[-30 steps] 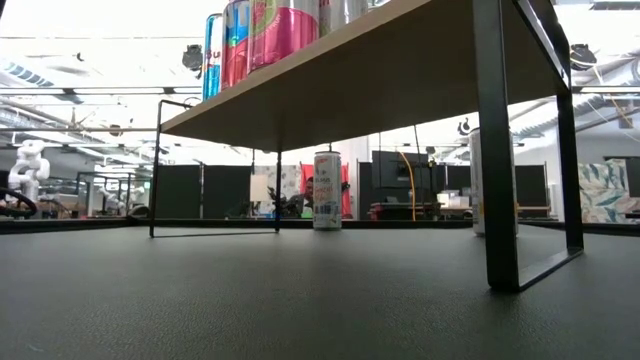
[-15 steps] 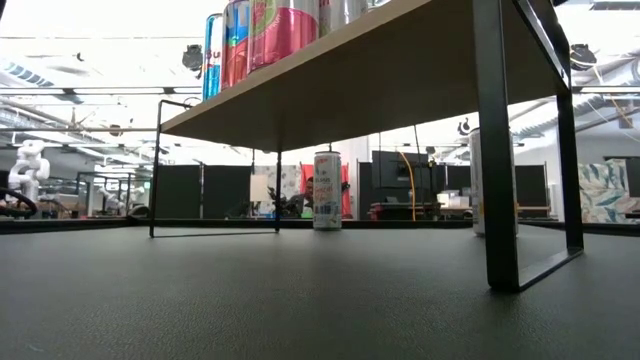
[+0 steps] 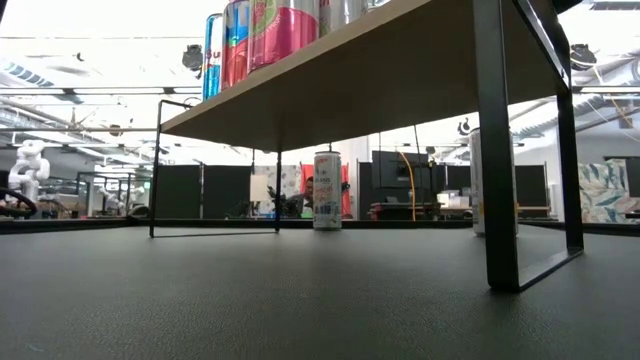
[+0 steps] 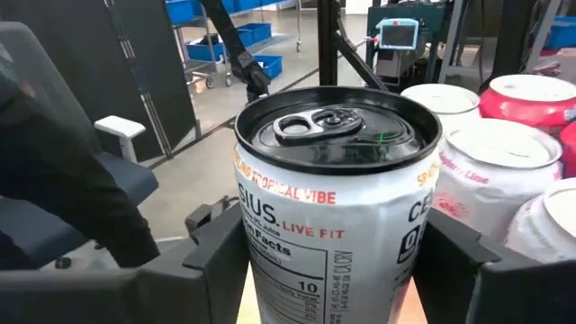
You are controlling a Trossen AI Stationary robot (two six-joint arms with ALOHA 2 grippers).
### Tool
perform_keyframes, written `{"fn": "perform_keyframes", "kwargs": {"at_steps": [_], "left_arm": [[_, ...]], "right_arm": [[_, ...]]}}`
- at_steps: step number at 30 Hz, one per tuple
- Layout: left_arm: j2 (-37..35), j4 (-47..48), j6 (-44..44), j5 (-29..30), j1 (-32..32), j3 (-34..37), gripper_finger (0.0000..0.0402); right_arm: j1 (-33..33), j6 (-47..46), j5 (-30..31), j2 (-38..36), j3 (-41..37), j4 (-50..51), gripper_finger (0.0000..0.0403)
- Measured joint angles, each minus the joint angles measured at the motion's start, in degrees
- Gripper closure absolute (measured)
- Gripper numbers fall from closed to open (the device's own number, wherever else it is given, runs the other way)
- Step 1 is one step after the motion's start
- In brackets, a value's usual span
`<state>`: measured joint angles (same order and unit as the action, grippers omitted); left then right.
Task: Place canned beverage on shelf
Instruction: Put the left white soda can on the shelf
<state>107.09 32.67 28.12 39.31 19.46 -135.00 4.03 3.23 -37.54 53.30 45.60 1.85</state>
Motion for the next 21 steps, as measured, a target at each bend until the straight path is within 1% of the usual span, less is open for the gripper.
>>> {"fn": "perform_keyframes", "kwargs": {"at_steps": [13,21], "left_arm": [[0.0,0.0,0.0,0.0,0.0,0.0,0.0009],[0.0,0.4,0.0,0.0,0.0,0.0,0.0009]], "right_arm": [[0.0,2.0,0.1,3.6,0.0,-0.2,0.0184],[0.0,2.1,-0.1,3.5,0.0,0.6,0.0184]]}}
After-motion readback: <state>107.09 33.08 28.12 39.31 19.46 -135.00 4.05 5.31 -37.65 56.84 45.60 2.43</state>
